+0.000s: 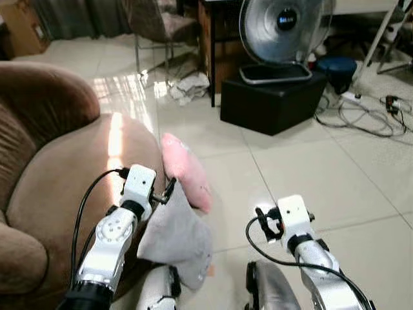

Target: Move the pillow to the sofa from floor

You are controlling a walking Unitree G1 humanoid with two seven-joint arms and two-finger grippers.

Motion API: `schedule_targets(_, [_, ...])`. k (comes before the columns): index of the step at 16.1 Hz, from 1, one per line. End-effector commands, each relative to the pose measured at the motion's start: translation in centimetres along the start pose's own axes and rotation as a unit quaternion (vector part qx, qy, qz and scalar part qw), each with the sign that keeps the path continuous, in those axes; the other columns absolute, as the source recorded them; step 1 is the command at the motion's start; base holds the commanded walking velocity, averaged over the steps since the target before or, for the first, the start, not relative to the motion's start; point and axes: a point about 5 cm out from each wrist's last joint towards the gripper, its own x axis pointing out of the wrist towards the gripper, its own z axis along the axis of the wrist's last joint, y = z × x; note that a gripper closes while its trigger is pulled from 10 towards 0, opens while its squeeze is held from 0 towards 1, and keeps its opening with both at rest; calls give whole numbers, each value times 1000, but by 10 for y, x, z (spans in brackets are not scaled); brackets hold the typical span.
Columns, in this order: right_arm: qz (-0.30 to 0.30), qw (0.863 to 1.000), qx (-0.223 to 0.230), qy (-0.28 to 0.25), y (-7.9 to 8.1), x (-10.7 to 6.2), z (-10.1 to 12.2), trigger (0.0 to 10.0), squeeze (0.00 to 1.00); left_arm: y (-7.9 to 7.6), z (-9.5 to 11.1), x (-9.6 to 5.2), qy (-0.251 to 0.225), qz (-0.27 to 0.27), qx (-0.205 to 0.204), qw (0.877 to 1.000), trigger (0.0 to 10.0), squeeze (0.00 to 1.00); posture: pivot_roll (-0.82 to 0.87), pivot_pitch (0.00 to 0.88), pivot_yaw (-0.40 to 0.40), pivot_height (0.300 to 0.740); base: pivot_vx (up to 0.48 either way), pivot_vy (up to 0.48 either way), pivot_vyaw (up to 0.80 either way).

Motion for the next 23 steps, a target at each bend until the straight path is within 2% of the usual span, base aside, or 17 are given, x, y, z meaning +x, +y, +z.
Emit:
schedule_targets(1, [-1,1000,0,4,0,-2,1,10000,0,1,2,-1,0,2,2,1000,10000,0,-23,24,59,572,0,0,0])
schedule_targets(13, [1,1000,-4,14,2,-5,0,10000,0,-2,-1,1,15,-3,7,1000,10000,0,-27,11,60,567,0,0,0])
schedule_targets(17, [-3,999,-5,32,2,-4,-8,10000,0,-3,-3,3,15,-12,18,1000,10000,0,-26,13,61,567,0,0,0])
schedule_targets(19, [-1,999,-2,33,3,-4,-10,10000,0,-3,-2,4,14,-13,17,1000,10000,0,-26,12,62,567,0,0,-634])
schedule_targets(23, [1,1000,-1,25,0,-1,-12,10000,0,1,-4,2,16,1,11,1000,10000,0,-24,27,61,567,280,0,-134])
